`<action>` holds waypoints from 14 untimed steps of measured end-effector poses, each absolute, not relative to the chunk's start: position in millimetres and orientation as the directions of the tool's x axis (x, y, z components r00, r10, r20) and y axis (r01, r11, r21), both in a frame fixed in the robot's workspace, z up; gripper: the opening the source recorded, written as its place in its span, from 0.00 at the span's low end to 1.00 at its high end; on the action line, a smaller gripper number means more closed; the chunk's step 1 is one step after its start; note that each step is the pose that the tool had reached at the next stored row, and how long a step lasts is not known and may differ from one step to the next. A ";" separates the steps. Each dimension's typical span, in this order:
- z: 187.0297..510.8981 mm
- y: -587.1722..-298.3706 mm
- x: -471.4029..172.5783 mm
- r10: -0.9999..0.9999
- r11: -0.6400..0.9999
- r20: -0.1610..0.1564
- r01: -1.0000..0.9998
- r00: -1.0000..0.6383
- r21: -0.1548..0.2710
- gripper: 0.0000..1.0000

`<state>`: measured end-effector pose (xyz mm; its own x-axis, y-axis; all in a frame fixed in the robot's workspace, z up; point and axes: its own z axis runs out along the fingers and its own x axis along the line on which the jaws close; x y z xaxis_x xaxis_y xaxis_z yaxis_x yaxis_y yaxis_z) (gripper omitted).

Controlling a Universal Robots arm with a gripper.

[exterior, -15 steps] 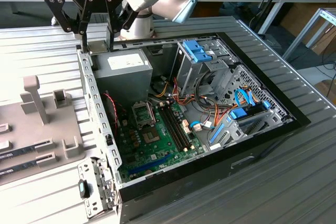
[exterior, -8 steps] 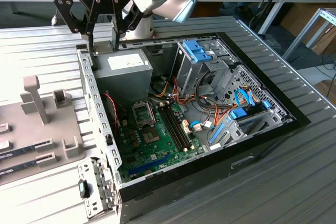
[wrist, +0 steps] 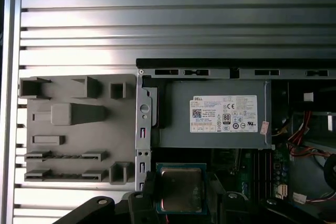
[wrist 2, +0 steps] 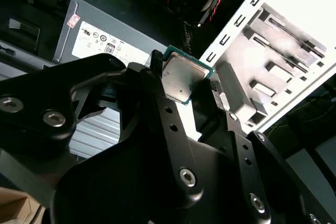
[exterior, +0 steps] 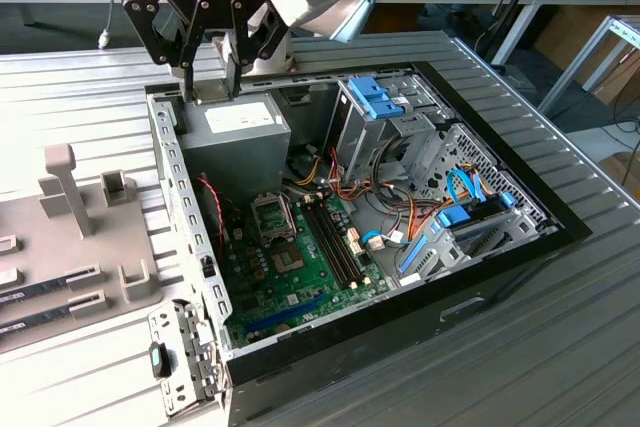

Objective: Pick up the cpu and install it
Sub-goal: 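Pick up the cpu and move it towards the insertion slot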

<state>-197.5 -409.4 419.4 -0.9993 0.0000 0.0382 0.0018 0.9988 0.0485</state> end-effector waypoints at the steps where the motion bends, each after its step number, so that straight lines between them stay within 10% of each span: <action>1: 419.2 -409.4 -196.6 0.000 0.999 0.038 0.002 -0.999 0.049 0.47; 14: 400.5 -411.0 -151.6 0.000 0.999 0.038 0.002 -0.999 0.048 0.47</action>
<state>-151.6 -411.0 400.5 -0.9993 0.0000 0.0383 0.0018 0.9988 0.0484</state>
